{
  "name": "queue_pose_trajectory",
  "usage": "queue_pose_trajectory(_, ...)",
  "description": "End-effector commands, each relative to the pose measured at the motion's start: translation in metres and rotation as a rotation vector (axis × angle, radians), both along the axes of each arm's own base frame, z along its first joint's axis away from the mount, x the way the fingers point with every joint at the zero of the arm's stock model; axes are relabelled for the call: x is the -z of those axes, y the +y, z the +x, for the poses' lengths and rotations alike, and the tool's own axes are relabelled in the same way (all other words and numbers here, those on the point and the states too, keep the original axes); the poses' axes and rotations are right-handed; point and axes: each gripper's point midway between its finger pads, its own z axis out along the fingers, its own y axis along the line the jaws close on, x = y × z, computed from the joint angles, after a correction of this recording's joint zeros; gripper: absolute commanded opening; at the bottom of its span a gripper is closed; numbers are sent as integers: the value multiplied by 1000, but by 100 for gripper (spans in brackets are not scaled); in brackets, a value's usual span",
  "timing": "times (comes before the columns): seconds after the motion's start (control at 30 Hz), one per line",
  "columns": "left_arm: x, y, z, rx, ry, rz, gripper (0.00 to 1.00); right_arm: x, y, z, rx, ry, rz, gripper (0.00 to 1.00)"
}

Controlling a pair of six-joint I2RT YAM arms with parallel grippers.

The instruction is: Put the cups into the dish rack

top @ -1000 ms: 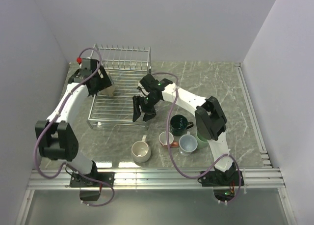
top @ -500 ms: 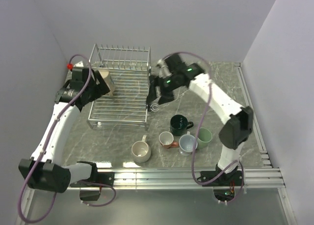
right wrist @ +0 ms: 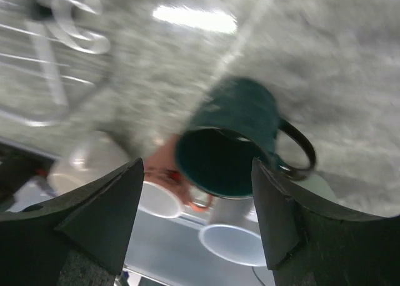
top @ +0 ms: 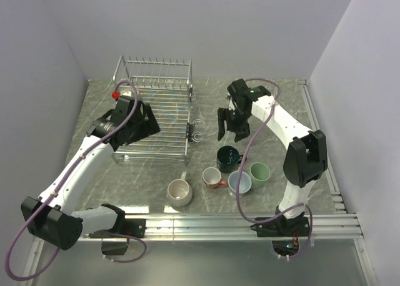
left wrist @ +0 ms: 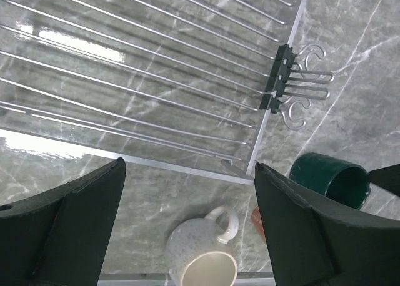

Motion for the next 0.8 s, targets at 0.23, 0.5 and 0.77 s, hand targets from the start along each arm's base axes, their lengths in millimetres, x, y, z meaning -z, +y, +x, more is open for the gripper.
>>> queue_pose_trajectory(0.23, 7, -18, 1, 25, 13, -20, 89, 6, -40, -1, 87, -90, -132, 76)
queue_pose_trajectory(0.5, 8, -21, 5, 34, 16, -7, 89, 42, -41, -12, 60, -17, -152, 73)
queue_pose_trajectory(0.77, 16, -21, -1, 28, 25, -18, 89, 64, -46, -25, 47, 17, -169, 69)
